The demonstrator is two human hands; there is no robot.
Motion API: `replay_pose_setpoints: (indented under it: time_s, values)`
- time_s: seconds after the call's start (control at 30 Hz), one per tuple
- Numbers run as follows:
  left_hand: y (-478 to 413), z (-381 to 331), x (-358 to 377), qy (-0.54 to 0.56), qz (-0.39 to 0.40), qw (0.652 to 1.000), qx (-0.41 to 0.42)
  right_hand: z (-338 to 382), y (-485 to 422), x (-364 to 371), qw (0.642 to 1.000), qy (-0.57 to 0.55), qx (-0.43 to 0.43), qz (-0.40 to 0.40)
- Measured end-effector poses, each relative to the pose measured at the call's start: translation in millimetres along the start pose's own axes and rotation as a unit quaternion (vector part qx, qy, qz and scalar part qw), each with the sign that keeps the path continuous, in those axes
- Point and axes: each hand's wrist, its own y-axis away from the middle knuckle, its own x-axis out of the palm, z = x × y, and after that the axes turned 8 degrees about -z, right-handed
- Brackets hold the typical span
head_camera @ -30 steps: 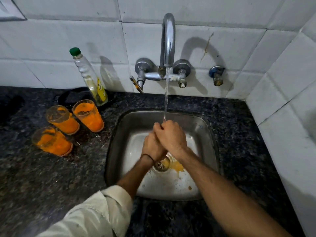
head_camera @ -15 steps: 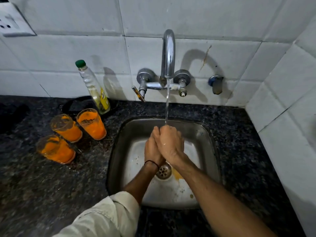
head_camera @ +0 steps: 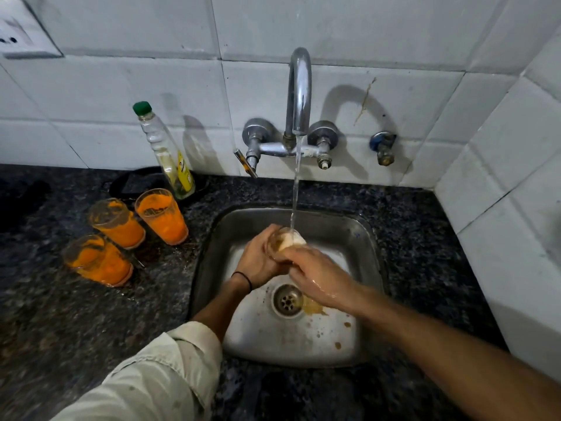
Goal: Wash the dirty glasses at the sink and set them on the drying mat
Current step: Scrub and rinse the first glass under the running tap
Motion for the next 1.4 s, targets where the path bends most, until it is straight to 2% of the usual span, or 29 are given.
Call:
replay_pose_setpoints:
  time_s: [0.07,0.1,0.17,0.2,0.23,0.27,0.33,0.37,0.4,0.47,0.5,0.53,0.57,0.63,0.7,0.73,0.77,0.83,0.9,0.93,1.0,1.03,1.07,1.13,1.17,1.23,1.27,1.33,1.4]
  values:
    - [-2,1,-5,-0.020,0.040,0.999,0.020,-24,0,-27,0.956,0.224,-0.173,0.075]
    - [-2,1,-3,-0.028,0.047,0.998,0.023,-31,-4,-34,0.933,0.280,-0.208,0.094]
    - [1,-6,5,0.007,0.030,0.999,0.018,-28,-8,-33,0.939,0.281,-0.178,0.083]
    - [1,-9,10,0.026,0.010,1.000,0.013,-17,-10,-28,0.963,0.233,-0.111,0.073]
    - [2,-10,17,0.043,-0.013,0.999,0.016,0,-13,-19,0.987,0.147,0.004,0.060]
    - [3,-10,24,0.044,-0.035,0.998,0.006,14,-17,-6,0.990,0.043,0.133,0.027]
    - [0,-8,32,0.046,-0.062,0.996,-0.033,35,-27,18,0.939,-0.121,0.309,-0.085]
    - [-1,-7,33,0.051,-0.060,0.995,-0.059,40,-29,22,0.924,-0.137,0.329,-0.137]
    - [-2,-7,30,0.055,-0.053,0.995,-0.067,39,-29,23,0.934,-0.110,0.303,-0.154]
    - [-2,-11,15,0.063,-0.038,0.997,-0.032,21,-20,13,0.987,0.034,0.123,-0.095]
    - [-4,-8,9,0.057,-0.022,0.998,-0.008,8,-15,2,0.991,0.124,0.009,-0.039]
    - [-5,-8,4,0.048,0.000,0.999,0.000,-7,-14,-10,0.978,0.195,-0.077,0.022]
    - [-3,-9,1,0.046,0.020,0.999,0.001,-15,-15,-22,0.960,0.240,-0.127,0.065]
    - [-2,-12,6,0.038,0.014,0.999,-0.012,-20,-23,-27,0.961,0.226,-0.134,0.086]
    - [1,-11,14,0.028,-0.022,0.999,-0.016,-5,-27,-22,0.991,0.087,-0.002,0.099]
    - [1,-9,15,-0.009,-0.031,0.999,-0.012,3,-28,-14,0.992,-0.017,0.078,0.099]
    - [0,-7,16,-0.073,-0.030,0.997,-0.019,8,-28,-3,0.979,-0.129,0.140,0.066]
    - [-5,-17,13,-0.231,0.027,0.969,-0.080,14,-34,18,0.914,-0.290,0.279,-0.057]
    - [-10,-36,11,-0.375,0.118,0.909,-0.140,13,-45,34,0.826,-0.334,0.420,-0.172]
    - [-13,-46,11,-0.437,0.159,0.873,-0.145,9,-50,42,0.776,-0.376,0.469,-0.190]
    - [-18,-61,7,-0.543,0.214,0.803,-0.118,6,-54,50,0.677,-0.501,0.519,-0.147]
    - [-20,-66,3,-0.569,0.228,0.783,-0.104,5,-53,52,0.651,-0.532,0.527,-0.122]
    - [-23,-69,-3,-0.569,0.246,0.778,-0.103,3,-51,54,0.647,-0.545,0.523,-0.101]
    - [-29,-62,-16,-0.483,0.298,0.809,-0.152,0,-48,59,0.679,-0.529,0.503,-0.075]
    - [-29,-56,-24,-0.417,0.331,0.824,-0.192,0,-46,60,0.717,-0.499,0.481,-0.075]
    - [-23,-37,-37,-0.276,0.372,0.852,-0.245,-1,-43,59,0.830,-0.395,0.384,-0.087]
    - [-18,-23,-39,-0.183,0.371,0.875,-0.250,-5,-42,58,0.873,-0.350,0.327,-0.086]
    - [-2,9,-32,0.045,0.317,0.910,-0.264,-8,-37,51,0.925,-0.291,0.234,-0.072]
    - [17,20,-16,0.236,0.256,0.893,-0.284,-11,-36,45,0.950,-0.250,0.172,-0.077]
